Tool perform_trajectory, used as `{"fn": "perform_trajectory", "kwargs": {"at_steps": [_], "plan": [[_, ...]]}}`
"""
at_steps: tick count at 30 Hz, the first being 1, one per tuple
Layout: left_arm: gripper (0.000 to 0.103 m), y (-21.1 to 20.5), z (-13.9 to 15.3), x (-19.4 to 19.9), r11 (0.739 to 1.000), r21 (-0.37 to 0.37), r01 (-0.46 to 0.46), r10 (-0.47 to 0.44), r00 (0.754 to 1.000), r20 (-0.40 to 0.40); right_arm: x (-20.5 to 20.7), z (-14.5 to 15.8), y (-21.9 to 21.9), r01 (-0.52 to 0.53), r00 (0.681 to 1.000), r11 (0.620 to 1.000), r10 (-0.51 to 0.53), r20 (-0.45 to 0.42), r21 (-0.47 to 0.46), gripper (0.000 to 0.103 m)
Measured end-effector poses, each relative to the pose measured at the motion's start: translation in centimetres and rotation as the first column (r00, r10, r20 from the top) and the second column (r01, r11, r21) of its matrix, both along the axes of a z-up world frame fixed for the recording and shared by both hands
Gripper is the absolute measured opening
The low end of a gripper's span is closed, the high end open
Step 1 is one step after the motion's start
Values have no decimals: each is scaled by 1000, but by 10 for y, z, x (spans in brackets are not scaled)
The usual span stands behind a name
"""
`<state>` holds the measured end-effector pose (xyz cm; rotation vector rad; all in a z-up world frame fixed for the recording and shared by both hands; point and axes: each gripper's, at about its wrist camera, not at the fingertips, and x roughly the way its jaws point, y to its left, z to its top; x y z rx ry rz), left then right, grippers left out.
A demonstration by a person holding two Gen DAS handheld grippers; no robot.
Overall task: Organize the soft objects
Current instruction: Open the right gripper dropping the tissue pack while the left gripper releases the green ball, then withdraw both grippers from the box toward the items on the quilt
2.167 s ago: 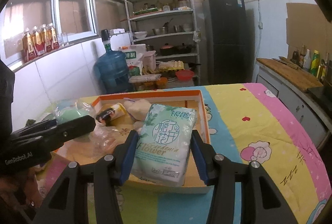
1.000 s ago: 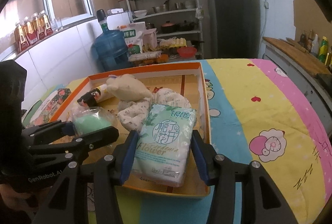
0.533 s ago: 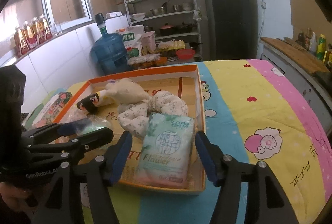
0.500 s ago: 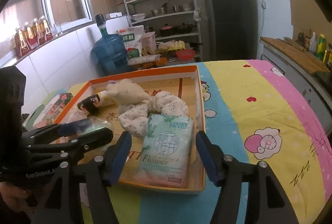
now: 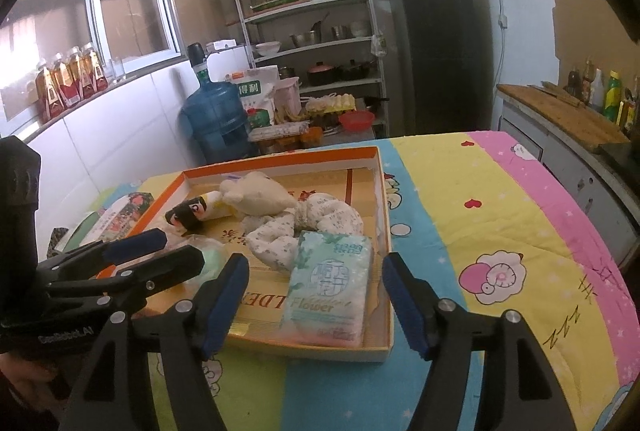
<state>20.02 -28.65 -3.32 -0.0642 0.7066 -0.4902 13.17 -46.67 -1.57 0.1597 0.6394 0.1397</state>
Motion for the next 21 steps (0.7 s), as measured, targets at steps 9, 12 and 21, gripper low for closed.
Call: {"fn": "perform_trajectory", "kwargs": {"at_steps": [9,12,21], "plan": [[72,15,16,-16,999,-37,-9,10,999,30,-14,13,7,0,1000,1000,1,24,-12,69],[72,20,21,-23,999,-43,-12,14,999,46,-19,18,12,-5,999,1000,6,33,-14,69],[72,45,32,-41,998,-36,-45,48,995,85,-31,26,32,-34,998,999,35,53,-21,69]]}}
